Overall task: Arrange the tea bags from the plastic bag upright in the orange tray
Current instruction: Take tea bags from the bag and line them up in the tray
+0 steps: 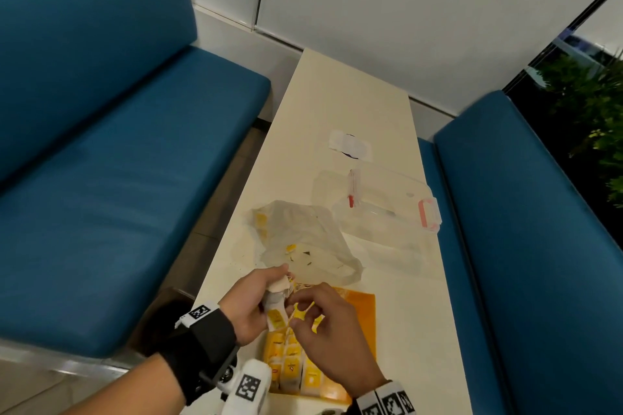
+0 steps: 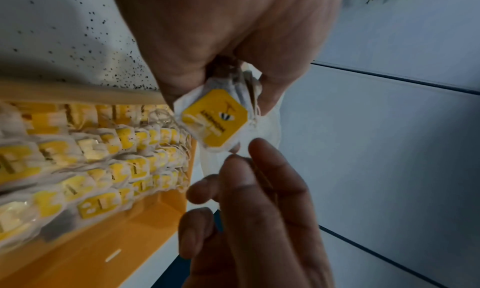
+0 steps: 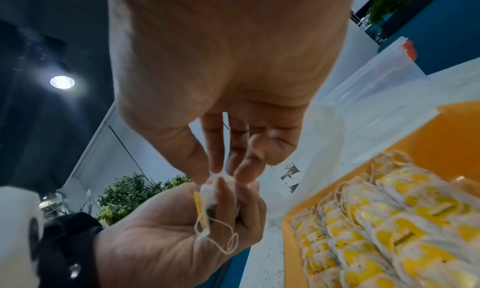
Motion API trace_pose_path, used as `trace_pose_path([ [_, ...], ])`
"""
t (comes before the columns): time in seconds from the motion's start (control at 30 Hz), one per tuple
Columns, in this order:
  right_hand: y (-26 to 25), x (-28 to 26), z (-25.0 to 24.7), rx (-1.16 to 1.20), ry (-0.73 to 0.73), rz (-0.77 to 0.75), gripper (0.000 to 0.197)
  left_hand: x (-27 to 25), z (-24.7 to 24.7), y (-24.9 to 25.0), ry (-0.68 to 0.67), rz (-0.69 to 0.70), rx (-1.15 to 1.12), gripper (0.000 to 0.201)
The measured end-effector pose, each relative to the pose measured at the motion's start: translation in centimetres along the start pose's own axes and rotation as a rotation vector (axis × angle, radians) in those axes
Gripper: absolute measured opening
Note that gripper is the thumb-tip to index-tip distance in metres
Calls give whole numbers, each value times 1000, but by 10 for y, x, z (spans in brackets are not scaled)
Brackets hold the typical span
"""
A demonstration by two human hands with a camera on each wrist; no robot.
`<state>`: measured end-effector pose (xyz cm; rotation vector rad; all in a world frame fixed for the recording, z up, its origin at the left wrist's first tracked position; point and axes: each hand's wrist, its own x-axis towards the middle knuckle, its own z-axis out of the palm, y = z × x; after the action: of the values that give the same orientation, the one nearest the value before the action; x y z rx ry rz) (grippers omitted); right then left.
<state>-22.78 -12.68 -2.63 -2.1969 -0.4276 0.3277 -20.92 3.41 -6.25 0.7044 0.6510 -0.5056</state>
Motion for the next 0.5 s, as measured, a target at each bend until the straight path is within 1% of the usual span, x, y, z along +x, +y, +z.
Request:
trace_pose_path([
  [0.07,1,1,1,85,22,78,15,1,3,-1,10,27,15,21],
  [0.1,3,2,1,107,29,127,15,2,4,-2,20,41,19,20],
  [0.23,9,9,3,157,36,306,34,7,9,-4,47,75,-92,19],
  [0.3,9,12,3,196,38,370,37,9,11,-4,55,95,-136,21],
  [0.37,8,15,3,239,30,394,30,11,12,-5,35,111,-172,25],
  [0.43,7,17,3,264,27,371,22,12,15,-6,13,122,-187,27],
  [0.5,7,19,2,285,33,371,19,12,15,-6,3,139,-177,26],
])
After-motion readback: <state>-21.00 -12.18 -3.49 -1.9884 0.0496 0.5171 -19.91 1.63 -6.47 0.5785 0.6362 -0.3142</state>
